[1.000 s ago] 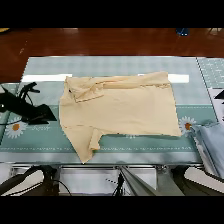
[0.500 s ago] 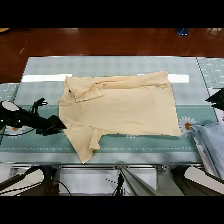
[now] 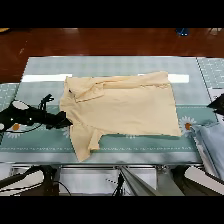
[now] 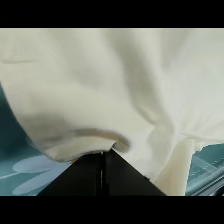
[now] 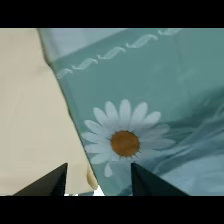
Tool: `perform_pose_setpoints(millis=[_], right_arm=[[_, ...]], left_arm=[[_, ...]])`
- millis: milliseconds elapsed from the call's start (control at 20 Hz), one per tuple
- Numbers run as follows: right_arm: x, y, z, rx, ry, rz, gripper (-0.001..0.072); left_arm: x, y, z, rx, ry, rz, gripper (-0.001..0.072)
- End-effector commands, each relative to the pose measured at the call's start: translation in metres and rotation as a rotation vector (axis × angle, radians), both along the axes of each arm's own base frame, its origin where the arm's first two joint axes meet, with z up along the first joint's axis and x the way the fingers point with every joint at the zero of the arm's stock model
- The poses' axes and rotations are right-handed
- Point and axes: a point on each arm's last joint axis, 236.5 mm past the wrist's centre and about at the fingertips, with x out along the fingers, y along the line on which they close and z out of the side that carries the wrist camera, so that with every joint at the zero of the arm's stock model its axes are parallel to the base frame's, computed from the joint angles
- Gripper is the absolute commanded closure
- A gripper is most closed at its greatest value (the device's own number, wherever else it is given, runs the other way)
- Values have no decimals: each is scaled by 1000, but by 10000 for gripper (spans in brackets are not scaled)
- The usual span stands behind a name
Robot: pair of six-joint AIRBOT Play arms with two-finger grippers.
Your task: Fold the shirts.
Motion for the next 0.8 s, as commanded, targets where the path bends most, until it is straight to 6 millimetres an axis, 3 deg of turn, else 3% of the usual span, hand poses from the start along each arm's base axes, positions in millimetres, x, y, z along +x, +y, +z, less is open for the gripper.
perform_pose_setpoints(millis=[0, 50, 200, 250, 350, 750], right_arm=[[-44, 6, -38, 71, 120, -76, 215], [-51, 21, -52, 122, 137, -75, 172], [-47, 67, -74, 224, 93, 12, 179], [-53, 76, -82, 212, 123, 66, 185], [-61, 81, -94, 155, 174, 132, 185], [-41, 105, -100, 124, 155, 165, 188]], left_arm=[[5, -3, 8, -5, -49, -18, 686], [7, -3, 11, -3, -61, -19, 686], [11, -2, 17, 2, -86, -19, 686], [11, -2, 17, 2, -87, -19, 686], [11, -2, 17, 2, -91, -25, 686], [11, -2, 17, 2, -95, -31, 686]])
